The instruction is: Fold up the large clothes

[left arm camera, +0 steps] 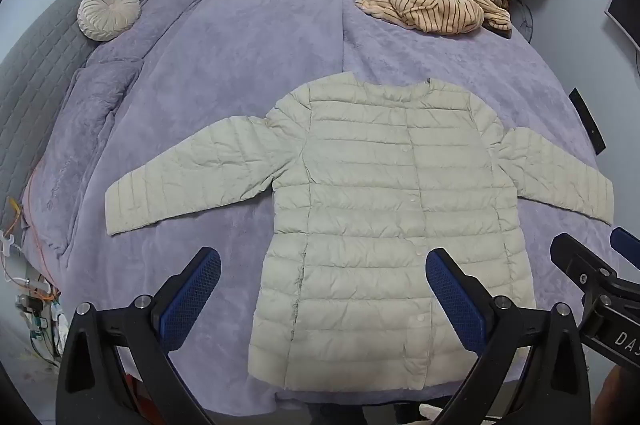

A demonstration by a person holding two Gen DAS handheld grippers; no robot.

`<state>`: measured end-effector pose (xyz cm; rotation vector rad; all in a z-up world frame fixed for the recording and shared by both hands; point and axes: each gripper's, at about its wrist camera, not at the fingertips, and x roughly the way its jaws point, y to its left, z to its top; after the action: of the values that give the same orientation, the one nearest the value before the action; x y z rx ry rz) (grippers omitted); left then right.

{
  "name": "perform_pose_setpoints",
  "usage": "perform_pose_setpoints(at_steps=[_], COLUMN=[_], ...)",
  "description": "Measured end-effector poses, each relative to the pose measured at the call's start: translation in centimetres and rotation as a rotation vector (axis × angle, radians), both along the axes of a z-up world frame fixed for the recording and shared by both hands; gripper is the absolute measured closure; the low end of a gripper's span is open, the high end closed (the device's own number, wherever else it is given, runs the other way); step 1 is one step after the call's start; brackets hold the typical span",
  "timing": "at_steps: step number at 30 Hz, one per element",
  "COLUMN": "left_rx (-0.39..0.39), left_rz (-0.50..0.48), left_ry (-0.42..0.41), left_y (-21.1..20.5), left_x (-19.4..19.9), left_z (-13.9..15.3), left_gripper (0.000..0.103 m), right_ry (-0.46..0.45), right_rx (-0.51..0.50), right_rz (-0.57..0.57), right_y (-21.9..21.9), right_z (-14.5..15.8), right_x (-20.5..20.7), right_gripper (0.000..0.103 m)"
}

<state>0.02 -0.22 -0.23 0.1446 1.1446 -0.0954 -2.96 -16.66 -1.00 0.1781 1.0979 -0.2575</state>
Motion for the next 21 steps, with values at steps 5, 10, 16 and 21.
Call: perform_pose_setpoints(at_steps=[5, 10, 16, 21], left_rx=[-0.050, -0.057, -0.049, -0.049], left_rz=[0.007, 0.009, 0.017, 0.016], left_ry=[0.029, -0.003, -0.016, -0.018], left_y=[0.2, 0.5, 0.6, 0.7], left_x=[0.2, -0.6, -0.7, -0.9], left_z=[0.0, 0.4, 0.9, 0.9], left_gripper=[0.000, 0.000, 0.000, 0.000], right_ry=[-0.011, -0.004, -0.008, -0.007], right_rx=[-0.001, -0.003, 0.002, 0.009], right_rz=[0.005, -0.007, -0.011, -0.014], right_y=[0.3, 0.3, 0.2, -0.1], right_z=[0.2, 0.3, 0.6, 0.7], right_x=[-0.1, -0.1, -0.4, -0.9], right_gripper=[0.000, 0.000, 0.000, 0.000])
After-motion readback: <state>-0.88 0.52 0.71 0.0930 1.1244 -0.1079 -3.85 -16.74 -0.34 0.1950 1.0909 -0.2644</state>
